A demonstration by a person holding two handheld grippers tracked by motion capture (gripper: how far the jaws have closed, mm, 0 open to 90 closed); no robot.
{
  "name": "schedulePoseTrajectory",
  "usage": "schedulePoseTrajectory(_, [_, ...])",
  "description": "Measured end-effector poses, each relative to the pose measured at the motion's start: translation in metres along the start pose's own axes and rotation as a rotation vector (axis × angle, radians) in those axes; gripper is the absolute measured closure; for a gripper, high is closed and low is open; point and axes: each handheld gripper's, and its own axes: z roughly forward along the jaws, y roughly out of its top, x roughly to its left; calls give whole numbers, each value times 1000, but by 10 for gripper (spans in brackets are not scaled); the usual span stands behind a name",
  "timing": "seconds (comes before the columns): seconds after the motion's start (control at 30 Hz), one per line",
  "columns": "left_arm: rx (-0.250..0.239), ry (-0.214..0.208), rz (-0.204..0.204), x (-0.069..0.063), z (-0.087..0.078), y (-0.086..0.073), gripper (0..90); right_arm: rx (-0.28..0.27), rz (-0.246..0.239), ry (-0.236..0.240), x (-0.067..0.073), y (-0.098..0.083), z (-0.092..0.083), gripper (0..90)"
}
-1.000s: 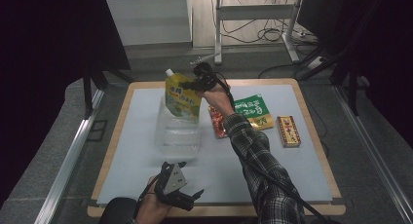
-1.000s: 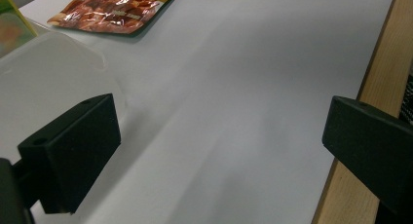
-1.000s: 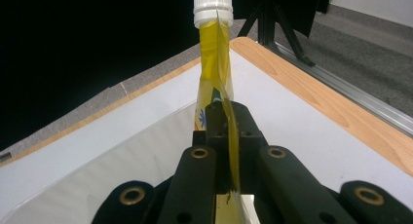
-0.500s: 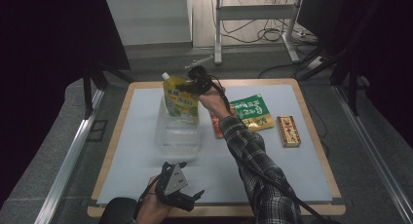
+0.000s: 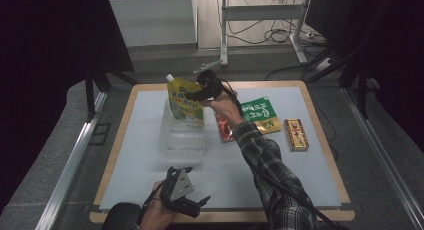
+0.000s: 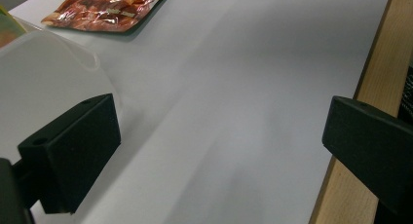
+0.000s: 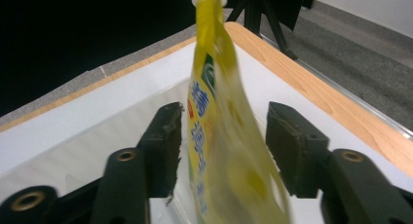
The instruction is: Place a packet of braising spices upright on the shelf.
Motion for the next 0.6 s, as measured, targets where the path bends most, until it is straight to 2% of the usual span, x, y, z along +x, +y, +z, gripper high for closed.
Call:
schedulePoseTrajectory(0.2, [-4,1,-5,-1,1,0,2,2,-7,14,-2,-5,-8,375])
schedulePoseTrajectory(0.47, [-4,2,-3,-1,1,0,2,7,1,39,0,-12,-17,317])
schedulePoseTrajectory(0.6, [-2,4,-1,-1,2,0,2,12,-17,32,3,-16,-20,299])
